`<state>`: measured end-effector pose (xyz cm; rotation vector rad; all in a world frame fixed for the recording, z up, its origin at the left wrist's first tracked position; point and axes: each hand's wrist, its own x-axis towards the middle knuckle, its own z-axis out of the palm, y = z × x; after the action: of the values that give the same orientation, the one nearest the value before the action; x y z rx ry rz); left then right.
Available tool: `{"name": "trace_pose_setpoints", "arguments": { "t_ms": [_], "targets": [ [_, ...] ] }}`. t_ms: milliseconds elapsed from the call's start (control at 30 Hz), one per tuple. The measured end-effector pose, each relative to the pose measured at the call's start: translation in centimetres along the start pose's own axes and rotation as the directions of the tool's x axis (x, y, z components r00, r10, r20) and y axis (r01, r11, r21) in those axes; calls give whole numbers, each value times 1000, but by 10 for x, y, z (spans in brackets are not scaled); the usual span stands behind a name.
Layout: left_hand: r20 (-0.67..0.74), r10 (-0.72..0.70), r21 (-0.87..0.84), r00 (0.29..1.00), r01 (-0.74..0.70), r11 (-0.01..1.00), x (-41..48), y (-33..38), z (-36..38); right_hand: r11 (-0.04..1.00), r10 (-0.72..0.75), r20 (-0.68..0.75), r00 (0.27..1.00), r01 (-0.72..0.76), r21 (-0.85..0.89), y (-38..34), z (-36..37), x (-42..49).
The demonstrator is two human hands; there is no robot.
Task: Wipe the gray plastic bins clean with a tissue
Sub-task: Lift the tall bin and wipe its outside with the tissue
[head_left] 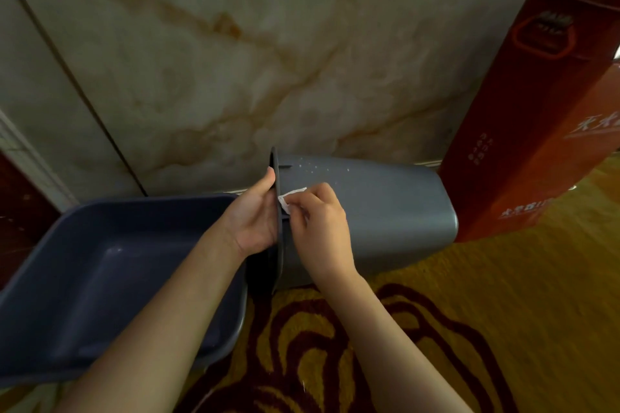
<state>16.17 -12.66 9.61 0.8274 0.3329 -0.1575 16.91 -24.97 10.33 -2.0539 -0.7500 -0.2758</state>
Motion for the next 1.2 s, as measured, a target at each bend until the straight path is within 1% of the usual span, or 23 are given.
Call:
{"name": "trace_pose_setpoints", "arguments": {
  "t_ms": [100,167,267,367,467,500,533,567,633,700,733,767,867,967,1100,1167,1200],
  "targets": [
    [-41,66,24,997,-66,998,4,-1,3,998,-24,17,1000,25,-52,5,-6,-5],
    [-53,77,51,996,-74,996,7,-2,6,998,18,-13,1000,-19,-59,14,-14,-6],
    [-74,84,88,994,-77,993,9,-3,4,985,132,-72,989,-139,-106,35,-31,-2],
    [-56,81,70,995,-77,995,8,-4,1,952,253,-153,955,-275,-138,56,-48,4],
    [-46,81,68,996,-78,995,6,-4,1,903,394,-242,887,-422,-79,63,-56,11],
    [-46,79,66,996,-76,995,5,-3,2,896,416,-256,873,-441,-50,59,-56,13],
    [-45,79,62,996,-76,995,5,-3,2,908,398,-254,881,-417,-24,52,-54,15],
    [-39,81,55,996,-79,995,4,-3,3,938,337,-229,913,-346,-1,42,-50,16],
    [-10,88,17,996,-88,996,3,-4,2,986,167,-109,980,-165,26,21,-34,17],
    [24,88,-5,996,-88,996,1,-4,0,997,75,46,996,-76,12,5,-16,18],
    [30,86,-7,996,-85,996,0,-4,-1,998,60,86,995,-60,1,2,-10,19],
    [33,83,-13,996,-83,997,0,-4,-2,999,54,87,995,-54,-7,2,-7,21],
    [25,81,-19,996,-81,997,0,-3,-2,995,83,-9,996,-83,-49,17,-13,29],
    [-16,57,41,998,-56,998,1,-1,-1,976,181,-89,979,-190,-107,46,-32,37],
    [-13,-4,80,1000,5,997,1,7,0,928,317,-205,926,-347,-138,77,-59,35],
    [-9,-32,97,999,33,995,1,11,1,925,311,-241,919,-351,-147,74,-62,23],
    [-11,-41,109,999,42,993,1,12,1,942,264,-244,933,-304,-143,66,-58,15]
  ]
}}
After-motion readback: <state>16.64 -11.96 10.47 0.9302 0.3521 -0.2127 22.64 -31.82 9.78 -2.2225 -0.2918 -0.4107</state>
